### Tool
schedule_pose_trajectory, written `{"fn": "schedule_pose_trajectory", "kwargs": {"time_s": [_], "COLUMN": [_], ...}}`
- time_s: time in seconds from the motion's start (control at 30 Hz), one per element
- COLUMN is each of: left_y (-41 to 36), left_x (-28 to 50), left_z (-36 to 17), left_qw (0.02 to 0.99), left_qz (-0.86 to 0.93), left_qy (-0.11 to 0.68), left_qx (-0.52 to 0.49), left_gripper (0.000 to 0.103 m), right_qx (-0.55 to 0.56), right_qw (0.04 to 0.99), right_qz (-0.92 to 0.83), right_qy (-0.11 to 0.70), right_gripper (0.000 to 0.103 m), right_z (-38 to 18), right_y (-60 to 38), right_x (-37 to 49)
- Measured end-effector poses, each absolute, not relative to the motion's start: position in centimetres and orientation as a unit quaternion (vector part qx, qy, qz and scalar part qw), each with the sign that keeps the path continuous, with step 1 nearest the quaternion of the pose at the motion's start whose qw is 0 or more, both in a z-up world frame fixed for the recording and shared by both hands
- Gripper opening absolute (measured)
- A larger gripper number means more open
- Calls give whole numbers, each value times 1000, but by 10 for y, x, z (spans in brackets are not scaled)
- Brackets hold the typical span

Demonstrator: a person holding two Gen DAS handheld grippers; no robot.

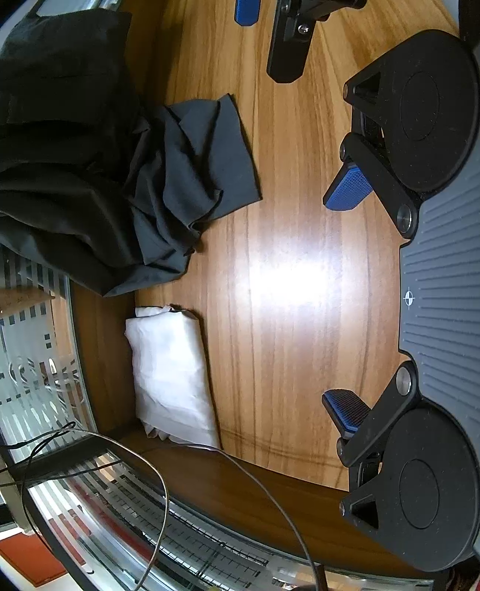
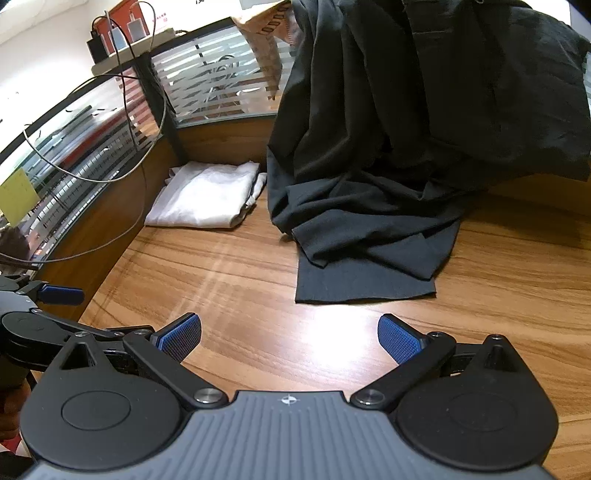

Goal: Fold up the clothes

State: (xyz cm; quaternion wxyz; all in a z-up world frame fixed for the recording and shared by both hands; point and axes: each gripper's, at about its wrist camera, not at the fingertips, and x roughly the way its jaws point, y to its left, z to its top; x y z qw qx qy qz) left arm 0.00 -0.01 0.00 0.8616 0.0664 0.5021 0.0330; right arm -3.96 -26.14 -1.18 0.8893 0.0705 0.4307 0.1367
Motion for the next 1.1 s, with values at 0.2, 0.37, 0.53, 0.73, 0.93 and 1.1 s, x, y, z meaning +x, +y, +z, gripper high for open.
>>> {"fn": "schedule_pose_trajectory", "kwargs": {"time_s": [0.2,0.37,0.53,0.73,0.93,1.1], "left_y": [-5,-4,-3,-3,-4,-3], "left_x": [6,7,7,12,15,16], "left_z": [-5,-10,-12,-14,-17,-19], "left_qw": [857,861,860,858,856,854], "left_qz": [26,17,20,18,13,10], "left_qy": [512,506,508,512,515,519], "left_qx": [53,50,45,38,35,28], "left_gripper": [103,103,103,103,103,103], "right_qx": [51,68,70,61,58,57], "right_qw": [888,889,889,889,889,887], "right_qz": [124,131,135,135,133,133], "right_qy": [441,434,432,434,435,438], "right_gripper": [102,102,102,102,102,102], "right_z": [-11,-15,-17,-16,-15,-16], "right_y": [-254,-262,-263,-259,-258,-256], "right_x": [-33,-30,-29,-26,-22,-21]}}
